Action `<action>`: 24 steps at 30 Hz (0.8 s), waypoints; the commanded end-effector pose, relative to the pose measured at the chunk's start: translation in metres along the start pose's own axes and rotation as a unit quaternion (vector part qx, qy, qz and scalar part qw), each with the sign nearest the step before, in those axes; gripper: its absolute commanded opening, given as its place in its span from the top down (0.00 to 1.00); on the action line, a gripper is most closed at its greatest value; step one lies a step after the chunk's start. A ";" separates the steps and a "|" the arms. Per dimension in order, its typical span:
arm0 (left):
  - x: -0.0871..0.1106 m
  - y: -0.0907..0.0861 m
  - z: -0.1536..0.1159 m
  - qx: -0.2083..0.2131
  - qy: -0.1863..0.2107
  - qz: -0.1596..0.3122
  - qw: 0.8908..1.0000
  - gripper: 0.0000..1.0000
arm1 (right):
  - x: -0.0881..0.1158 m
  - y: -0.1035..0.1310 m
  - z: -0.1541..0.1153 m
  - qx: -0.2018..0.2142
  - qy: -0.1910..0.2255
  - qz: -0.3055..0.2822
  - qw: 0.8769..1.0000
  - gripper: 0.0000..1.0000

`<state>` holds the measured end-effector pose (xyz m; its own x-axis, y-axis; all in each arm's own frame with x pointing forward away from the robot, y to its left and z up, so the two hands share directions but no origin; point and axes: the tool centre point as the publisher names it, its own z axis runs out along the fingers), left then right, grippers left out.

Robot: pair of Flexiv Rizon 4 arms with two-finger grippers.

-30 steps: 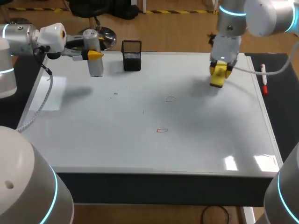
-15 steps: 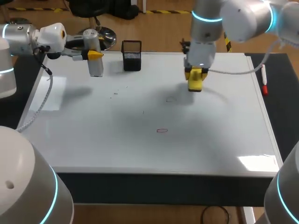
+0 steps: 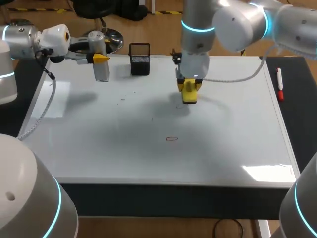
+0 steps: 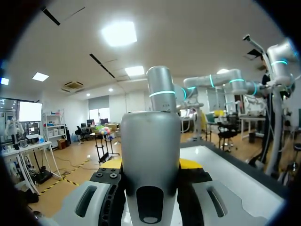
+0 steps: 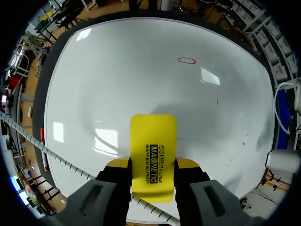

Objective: Pick up the inspection probe, press it on each red-marked spot on the whiteboard one by one, put down the probe, pick up the eraser, and wipe off all the red marks.

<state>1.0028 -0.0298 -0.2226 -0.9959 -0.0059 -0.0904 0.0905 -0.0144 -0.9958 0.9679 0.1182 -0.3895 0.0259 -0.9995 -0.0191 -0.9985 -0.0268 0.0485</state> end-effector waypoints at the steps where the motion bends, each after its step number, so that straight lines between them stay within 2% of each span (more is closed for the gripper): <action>1: 0.002 -0.002 0.001 -0.001 -0.003 0.001 1.000 1.00 | -0.014 -0.005 0.010 -0.004 0.000 -0.001 1.000 1.00; 5: 0.002 -0.002 0.001 -0.001 -0.003 0.001 1.000 1.00 | -0.034 0.000 0.015 -0.001 0.001 -0.010 1.000 1.00; 11: 0.002 -0.002 0.001 -0.001 -0.003 0.001 1.000 1.00 | -0.056 0.015 0.028 -0.010 -0.022 -0.019 1.000 1.00; 17: 0.002 -0.002 0.001 -0.001 -0.003 0.001 1.000 1.00 | -0.061 0.024 0.041 -0.026 -0.033 -0.016 0.999 1.00; 24: 0.002 -0.002 0.001 -0.001 -0.003 0.001 1.000 1.00 | -0.055 0.026 0.044 -0.028 -0.033 -0.011 0.999 1.00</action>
<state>1.0028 -0.0297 -0.2225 -0.9959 -0.0061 -0.0904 0.0905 -0.0143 -0.9958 0.9381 0.1770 -0.4301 0.0404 -0.9952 -0.0890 -0.9932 -0.0498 0.1052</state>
